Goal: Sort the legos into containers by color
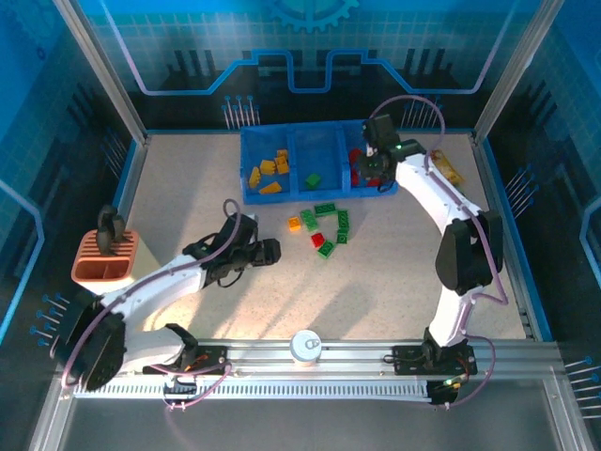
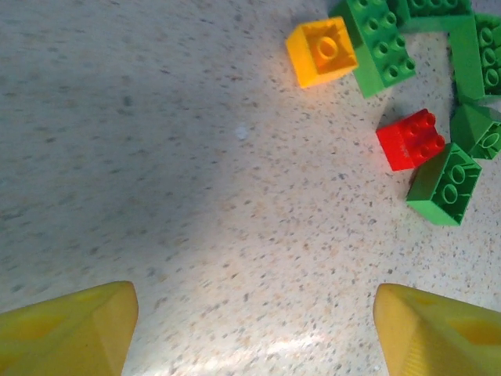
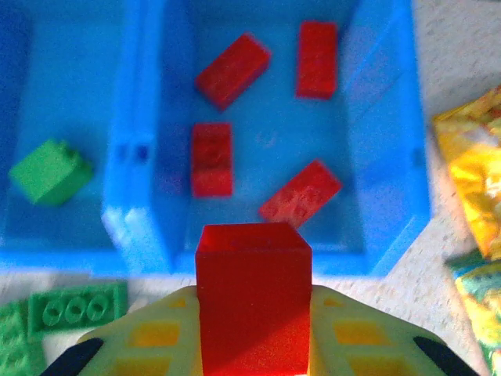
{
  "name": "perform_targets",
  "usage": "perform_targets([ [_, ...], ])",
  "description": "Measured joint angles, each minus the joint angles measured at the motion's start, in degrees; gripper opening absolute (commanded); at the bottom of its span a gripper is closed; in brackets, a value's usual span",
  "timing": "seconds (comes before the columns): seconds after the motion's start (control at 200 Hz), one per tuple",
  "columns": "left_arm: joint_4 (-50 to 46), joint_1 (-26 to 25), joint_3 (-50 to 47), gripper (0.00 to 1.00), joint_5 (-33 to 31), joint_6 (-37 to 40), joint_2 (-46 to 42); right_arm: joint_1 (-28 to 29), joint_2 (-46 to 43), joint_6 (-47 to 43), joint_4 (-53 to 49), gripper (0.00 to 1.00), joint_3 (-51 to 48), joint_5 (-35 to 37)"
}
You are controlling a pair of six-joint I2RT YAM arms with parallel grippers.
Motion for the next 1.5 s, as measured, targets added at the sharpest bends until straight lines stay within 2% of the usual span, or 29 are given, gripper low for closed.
perform_targets([
  [0.125, 2.25, -0.87, 4.35, 0.81, 1.27, 0.13, 8.02, -2.82, 6.45, 0.0, 1.51, 0.29, 6.14, -1.95],
  [0.34, 4.5, -1.09, 12.66, 0.79, 1.6, 0.13, 19.85, -3.15, 16.28, 0.26, 1.53, 0.3, 13.53, -4.5],
  [0.425, 4.81, -1.09, 14.99, 0.78, 1.57, 0.13, 23.12, -3.61, 17.4, 0.76, 1.57, 0.36, 13.55, -5.42],
  [0.5, 4.74, -1.09, 17.05, 0.76, 1.55, 0.17, 25.68, -4.09, 17.64, 0.9, 1.62, 0.49, 13.55, -6.4],
  [0.675, 4.48, -0.94, 23.04, 0.7, 0.94, 0.59, 31.98, -4.39, 17.09, 1.64, 3.74, 0.57, 12.48, -8.17],
  [0.845, 2.73, -0.28, 26.69, 0.65, -0.52, 1.31, 34.4, -4.39, 12.24, 1.77, 5.11, 0.58, 6.73, -9.44],
  [1.096, -0.07, 0.5, 30.86, 0.62, -2.14, 2.03, 38.1, -3.28, -4.92, 4.0, 11.34, 0.58, -9.66, -10.75],
  [1.271, -1.99, 0.76, 33.94, 0.61, -2.99, 2.84, 41.33, -0.92, -13.22, 5.84, 15.45, 0.58, -19.71, -10.91],
  [1.501, -4.24, 0.94, 35.47, 0.41, -4.52, 3.52, 42.82, -0.63, -17.07, 7.61, 17.09, 0.58, -28.46, -10.86],
])
